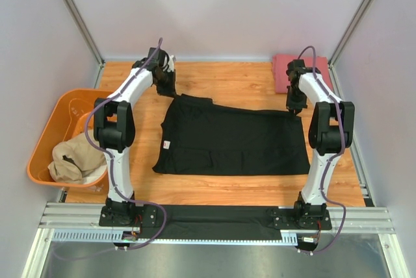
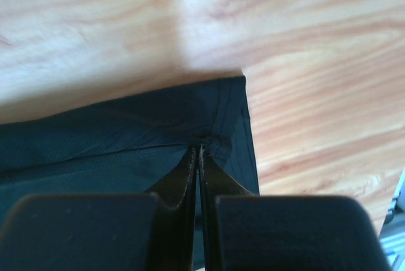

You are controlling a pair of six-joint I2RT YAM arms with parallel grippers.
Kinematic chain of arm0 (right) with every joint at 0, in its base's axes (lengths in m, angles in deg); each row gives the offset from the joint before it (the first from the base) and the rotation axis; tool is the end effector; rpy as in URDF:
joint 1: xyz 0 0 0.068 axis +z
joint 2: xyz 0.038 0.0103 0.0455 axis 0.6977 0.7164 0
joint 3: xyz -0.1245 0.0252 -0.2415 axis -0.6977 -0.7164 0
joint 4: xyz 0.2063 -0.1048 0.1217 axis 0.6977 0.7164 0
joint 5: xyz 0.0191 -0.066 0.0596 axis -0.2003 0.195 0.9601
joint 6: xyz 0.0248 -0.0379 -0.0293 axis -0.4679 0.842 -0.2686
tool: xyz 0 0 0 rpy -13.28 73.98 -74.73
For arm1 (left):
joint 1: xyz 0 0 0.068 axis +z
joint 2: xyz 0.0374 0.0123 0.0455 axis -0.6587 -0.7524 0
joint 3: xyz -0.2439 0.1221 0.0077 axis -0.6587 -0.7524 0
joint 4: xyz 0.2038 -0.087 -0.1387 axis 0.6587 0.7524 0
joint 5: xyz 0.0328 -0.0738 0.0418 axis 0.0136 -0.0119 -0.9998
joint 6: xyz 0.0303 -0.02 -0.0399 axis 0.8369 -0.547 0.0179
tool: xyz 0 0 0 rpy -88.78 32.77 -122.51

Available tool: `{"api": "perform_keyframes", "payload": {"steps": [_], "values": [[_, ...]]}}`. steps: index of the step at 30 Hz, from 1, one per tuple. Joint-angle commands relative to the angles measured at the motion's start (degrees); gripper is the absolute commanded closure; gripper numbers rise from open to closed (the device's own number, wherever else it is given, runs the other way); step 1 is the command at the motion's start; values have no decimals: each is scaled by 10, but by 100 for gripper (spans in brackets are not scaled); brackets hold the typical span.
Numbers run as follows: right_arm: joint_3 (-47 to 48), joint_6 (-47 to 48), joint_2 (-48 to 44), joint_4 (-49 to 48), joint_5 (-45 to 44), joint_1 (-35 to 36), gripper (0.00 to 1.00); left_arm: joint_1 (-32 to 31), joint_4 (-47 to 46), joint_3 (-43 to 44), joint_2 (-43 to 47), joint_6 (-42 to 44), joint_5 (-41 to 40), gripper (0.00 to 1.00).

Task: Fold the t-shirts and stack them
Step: Fold the tshirt

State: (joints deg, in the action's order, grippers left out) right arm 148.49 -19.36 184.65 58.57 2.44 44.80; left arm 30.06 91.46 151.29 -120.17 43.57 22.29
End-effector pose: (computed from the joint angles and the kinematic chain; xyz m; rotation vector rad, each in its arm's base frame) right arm 0.4180 -0.0043 0.2070 0.2984 2.8869 -0.3155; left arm 0.4562 -0.0989 0.2346 0.0359 2.6325 -0.4757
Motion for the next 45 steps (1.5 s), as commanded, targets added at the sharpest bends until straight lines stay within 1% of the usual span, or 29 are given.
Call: {"api": "perform_keyframes", "payload": {"steps": [1, 3, 8, 18, 23, 29, 45], "values": [[-24, -29, -47, 33, -42, 0, 99, -10, -13, -37, 53, -4, -26, 100], [-44, -36, -66, 33, -45, -21, 100, -14, -18, -70, 79, -4, -41, 100], [-67, -40, -91, 40, -41, -25, 100, -15, -23, -135, 133, -12, -55, 100], [-119, -42, -112, 40, -43, -27, 100, -28, -36, -266, 224, -33, -42, 100], [-165, -44, -129, 29, -43, -27, 100, -44, -53, -332, 262, -42, -48, 100], [-174, -41, -122, 21, -45, -27, 100, -49, -49, -360, 265, -49, -56, 100], [-216, -41, -131, 16, -49, -28, 100, -49, -28, -382, 259, -54, -66, 100]]}}
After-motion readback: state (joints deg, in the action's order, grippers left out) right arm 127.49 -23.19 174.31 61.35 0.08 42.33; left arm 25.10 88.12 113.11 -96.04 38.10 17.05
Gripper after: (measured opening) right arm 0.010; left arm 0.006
